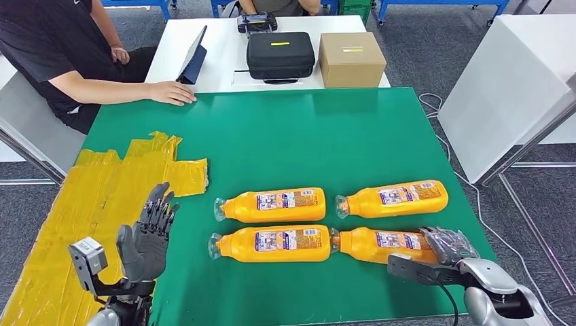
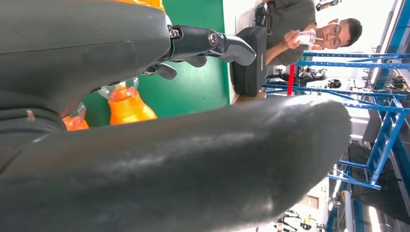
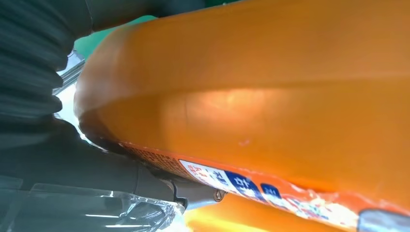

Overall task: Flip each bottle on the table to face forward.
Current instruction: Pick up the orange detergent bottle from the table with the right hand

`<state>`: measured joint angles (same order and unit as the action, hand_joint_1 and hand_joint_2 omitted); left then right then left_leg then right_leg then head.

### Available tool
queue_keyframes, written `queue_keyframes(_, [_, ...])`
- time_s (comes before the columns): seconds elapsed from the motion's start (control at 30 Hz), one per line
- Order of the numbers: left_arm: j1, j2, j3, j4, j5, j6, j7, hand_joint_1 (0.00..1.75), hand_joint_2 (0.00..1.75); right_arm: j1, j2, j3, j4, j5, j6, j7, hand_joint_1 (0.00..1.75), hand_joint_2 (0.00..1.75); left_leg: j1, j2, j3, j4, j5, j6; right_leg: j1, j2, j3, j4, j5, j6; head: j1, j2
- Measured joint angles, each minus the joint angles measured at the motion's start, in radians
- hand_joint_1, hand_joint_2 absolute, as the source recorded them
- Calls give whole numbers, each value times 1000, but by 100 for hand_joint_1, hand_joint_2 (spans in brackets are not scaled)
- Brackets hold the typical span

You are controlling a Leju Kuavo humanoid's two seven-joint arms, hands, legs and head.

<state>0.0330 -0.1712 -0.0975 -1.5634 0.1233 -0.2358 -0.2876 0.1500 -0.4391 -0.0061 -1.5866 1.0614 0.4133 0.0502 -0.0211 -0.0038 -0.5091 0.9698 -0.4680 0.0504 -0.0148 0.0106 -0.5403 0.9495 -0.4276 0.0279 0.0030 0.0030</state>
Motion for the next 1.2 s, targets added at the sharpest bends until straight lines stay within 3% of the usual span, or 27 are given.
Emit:
queue_keyframes(0.27, [-21,-7,-2,23,0,4,3,0,0,-18,56,-34,0,46,25,-19,175,175,0,0,1,0,0,0,0,1,1,0,0,0,0,0])
queue_keyframes(0.43, [-32,-16,-2,27,0,11,9,0,0,-37,118,-72,-13,107,55,-58,175,175,1,1,1,0,0,0,1,2,2,0,0,0,0,0])
queue_keyframes(0.7, [-32,-25,-2,27,-2,18,10,0,0,-44,202,-141,-167,93,139,-119,175,175,1,-1,-2,0,1,-1,1,0,-1,1,0,0,0,0])
queue_keyframes(1.03, [-32,-28,-1,26,-2,25,9,0,0,-55,243,-192,-277,84,152,-147,175,175,0,-1,-4,0,1,-1,0,0,-2,1,0,0,0,0])
queue_keyframes(1.2, [-28,-30,0,23,-1,47,7,0,0,-116,251,-234,-340,64,165,-168,175,175,0,-1,-4,0,1,-1,-1,0,-2,1,0,0,0,0])
